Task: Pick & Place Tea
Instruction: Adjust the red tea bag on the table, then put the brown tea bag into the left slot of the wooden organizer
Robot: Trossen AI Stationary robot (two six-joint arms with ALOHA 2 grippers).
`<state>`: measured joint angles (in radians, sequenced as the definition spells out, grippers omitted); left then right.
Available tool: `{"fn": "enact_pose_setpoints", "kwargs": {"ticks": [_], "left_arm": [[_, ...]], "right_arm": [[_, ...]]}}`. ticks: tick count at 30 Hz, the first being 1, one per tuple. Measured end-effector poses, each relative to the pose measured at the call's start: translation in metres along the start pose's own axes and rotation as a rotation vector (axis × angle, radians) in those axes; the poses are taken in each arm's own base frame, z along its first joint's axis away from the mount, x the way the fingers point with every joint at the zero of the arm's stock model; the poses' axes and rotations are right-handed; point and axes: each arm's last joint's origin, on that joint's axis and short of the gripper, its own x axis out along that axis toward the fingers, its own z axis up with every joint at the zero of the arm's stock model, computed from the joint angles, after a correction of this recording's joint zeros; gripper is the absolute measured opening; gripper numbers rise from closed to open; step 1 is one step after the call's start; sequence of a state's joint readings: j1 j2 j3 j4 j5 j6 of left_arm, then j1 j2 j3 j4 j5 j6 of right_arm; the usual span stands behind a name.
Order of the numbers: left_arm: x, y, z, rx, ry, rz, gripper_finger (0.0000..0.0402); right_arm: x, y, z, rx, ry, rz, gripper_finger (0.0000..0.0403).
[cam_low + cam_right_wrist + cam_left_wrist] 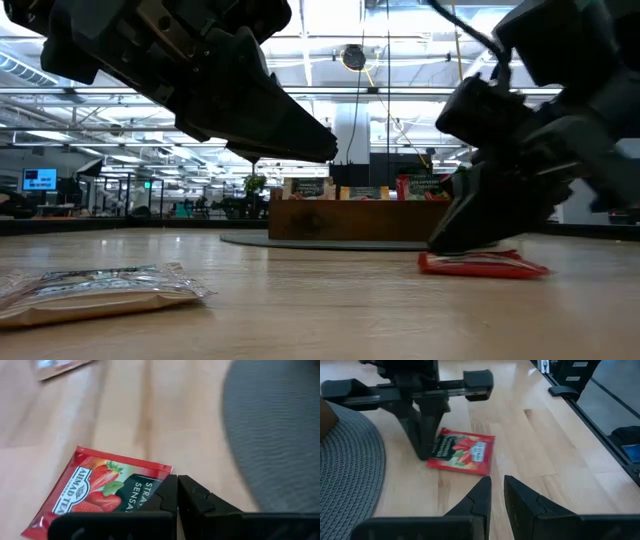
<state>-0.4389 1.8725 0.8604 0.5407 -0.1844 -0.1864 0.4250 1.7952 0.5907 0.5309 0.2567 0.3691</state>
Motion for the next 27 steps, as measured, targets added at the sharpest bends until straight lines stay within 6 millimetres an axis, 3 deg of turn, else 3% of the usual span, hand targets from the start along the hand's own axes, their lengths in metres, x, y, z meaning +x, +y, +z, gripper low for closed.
{"fn": "enact_pose_setpoints", "kwargs": {"ticks": [12, 19, 27], "left_arm": [[-0.004, -0.008, -0.006, 0.022, 0.06, -0.012, 0.0056], [-0.02, -0.04, -0.005, -0.057, 0.218, -0.055, 0.0056], [-0.042, -0.088, -0.028, -0.201, 0.356, -0.063, 0.0056]], "right_arm": [[-0.005, 0.012, 0.002, -0.116, -0.087, -0.026, 0.0], [-0.024, 0.032, 0.023, -0.201, -0.244, -0.045, 0.0], [-0.021, 0.05, 0.041, -0.284, -0.27, 0.086, 0.0]]}}
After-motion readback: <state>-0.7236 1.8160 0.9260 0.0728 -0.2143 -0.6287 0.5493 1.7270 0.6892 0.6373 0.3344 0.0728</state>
